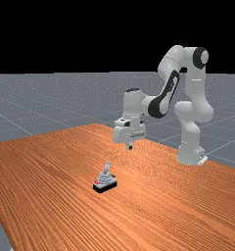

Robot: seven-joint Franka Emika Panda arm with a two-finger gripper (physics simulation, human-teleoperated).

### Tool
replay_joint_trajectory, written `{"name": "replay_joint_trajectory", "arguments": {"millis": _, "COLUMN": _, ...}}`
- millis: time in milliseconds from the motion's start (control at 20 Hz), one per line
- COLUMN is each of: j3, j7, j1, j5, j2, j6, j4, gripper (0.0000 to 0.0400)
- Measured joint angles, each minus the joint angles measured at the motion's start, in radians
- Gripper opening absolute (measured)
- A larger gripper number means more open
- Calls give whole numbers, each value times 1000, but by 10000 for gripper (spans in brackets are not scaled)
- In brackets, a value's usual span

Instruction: Turn on the trigger

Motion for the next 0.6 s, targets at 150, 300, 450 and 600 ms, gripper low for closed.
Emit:
{"name": "replay_joint_trajectory", "arguments": {"millis": 150, "j3": 2, "j7": 71, "j1": -2, "j5": -71, "j2": -28, "j6": 11, "j4": -35, "gripper": 0}}
{"name": "replay_joint_trajectory", "arguments": {"millis": 300, "j3": -6, "j7": 176, "j1": 8, "j5": -34, "j2": 36, "j6": 98, "j4": -48, "gripper": 0}}
{"name": "replay_joint_trajectory", "arguments": {"millis": 450, "j3": 51, "j7": -140, "j1": -44, "j5": 197, "j2": 143, "j6": 156, "j4": -36, "gripper": 0}}
{"name": "replay_joint_trajectory", "arguments": {"millis": 600, "j3": -47, "j7": 143, "j1": 48, "j5": -111, "j2": 167, "j6": 221, "j4": -53, "gripper": 0}}
